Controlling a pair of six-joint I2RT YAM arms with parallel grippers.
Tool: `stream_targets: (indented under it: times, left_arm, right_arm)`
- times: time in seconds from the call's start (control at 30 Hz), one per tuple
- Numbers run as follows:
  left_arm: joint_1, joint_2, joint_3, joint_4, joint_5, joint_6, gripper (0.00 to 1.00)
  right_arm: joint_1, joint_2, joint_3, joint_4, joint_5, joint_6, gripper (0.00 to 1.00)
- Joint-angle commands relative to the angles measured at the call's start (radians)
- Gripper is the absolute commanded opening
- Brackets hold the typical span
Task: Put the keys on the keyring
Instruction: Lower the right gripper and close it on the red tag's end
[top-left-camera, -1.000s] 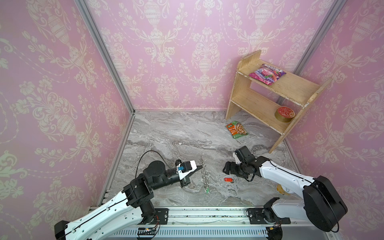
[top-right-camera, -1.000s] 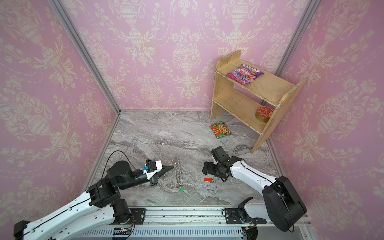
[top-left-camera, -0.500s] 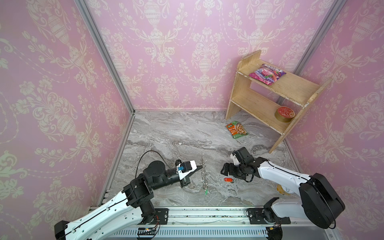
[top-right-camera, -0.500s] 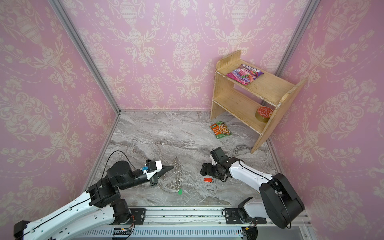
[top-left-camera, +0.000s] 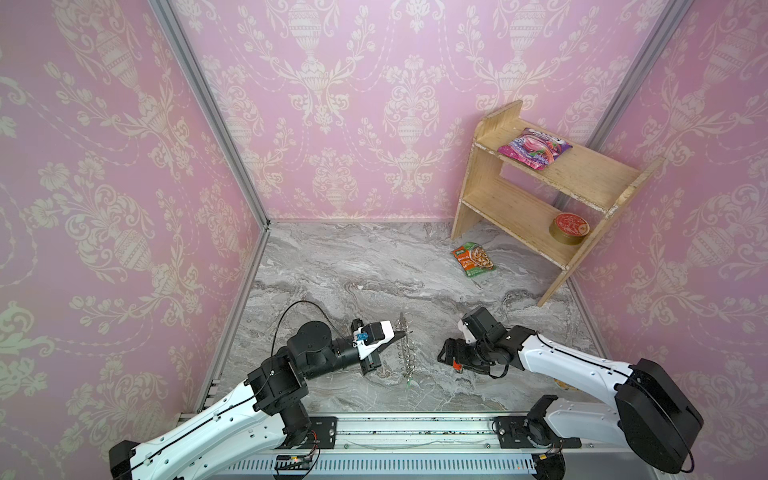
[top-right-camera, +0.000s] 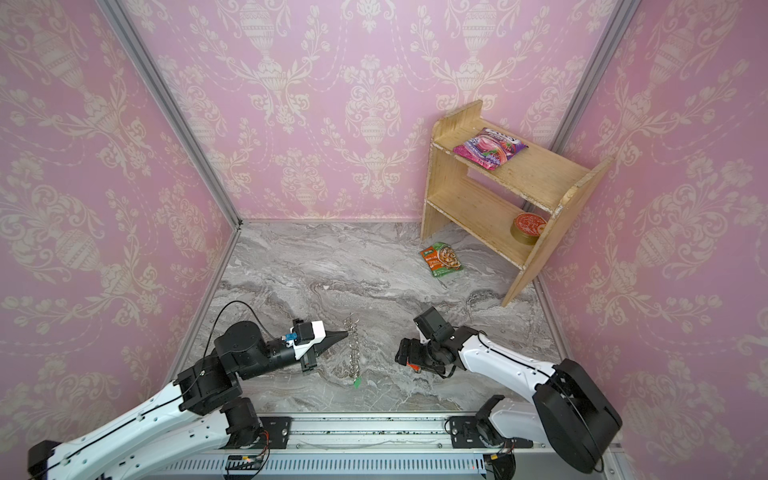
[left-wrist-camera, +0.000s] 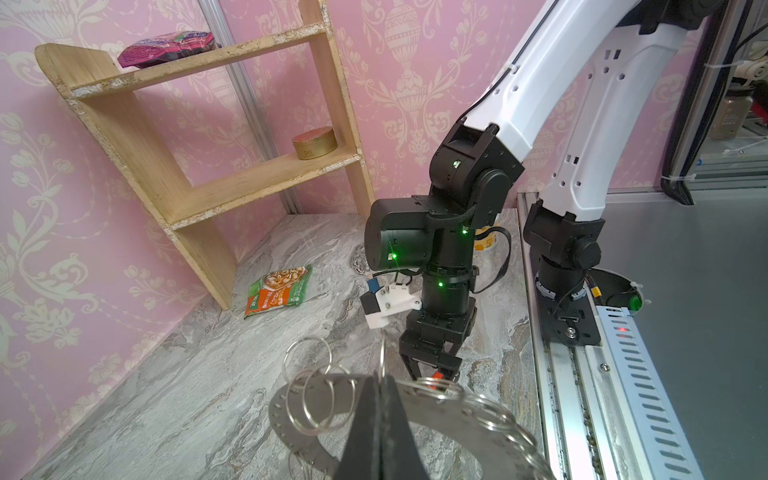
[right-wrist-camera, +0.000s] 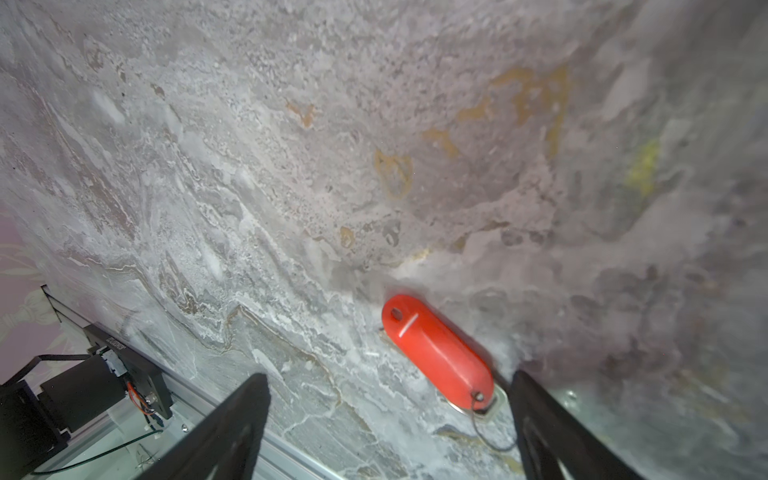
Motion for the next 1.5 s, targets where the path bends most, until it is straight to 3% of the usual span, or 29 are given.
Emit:
stream_targets:
  times: [0.0,0.13,0.3,0.47,0.63,1.03,1.27,1.47]
  left_arm:
    - [0.008,-0.007,0.028,0.016,0.012,-0.020,0.00]
    - [0.008,-0.010,0.029,0.015,0.015,-0.020,0.00]
    - [0.008,-0.020,0.031,0.001,0.014,-0.016,0.00]
    - [0.007,-0.020,0.021,0.009,0.019,-0.016,0.00]
    - [0.007,-0.016,0.026,0.011,0.016,-0.015,0.00]
    - [0.008,0.019,0.033,0.019,0.024,-0.004,0.00]
    - [0.008,-0.002,0.041,-0.004,0.034,0.001,0.00]
    - [0.008,-0.041,0.028,-0.016,0.023,0.002,0.00]
  right_arm:
    - [0.045,0.004,-0.021,0.031,-0.009,0.094,0.92]
    - [0.077,-0.001,0.026,-0.041,0.050,0.053,0.91]
    - [0.090,-0.186,0.008,-0.202,0.268,-0.041,0.79]
    - [0.122,-0.397,-0.183,-0.079,0.325,-0.123,0.70]
    - [0.171,-0.495,-0.220,-0.064,0.358,-0.223,0.67]
    - [0.476,-0.327,-0.255,0.046,0.668,-0.085,0.53]
    - [0.502,-0.241,-0.309,0.176,0.720,-0.094,0.42]
    - [0.505,-0.271,-0.335,0.197,0.707,-0.106,0.33]
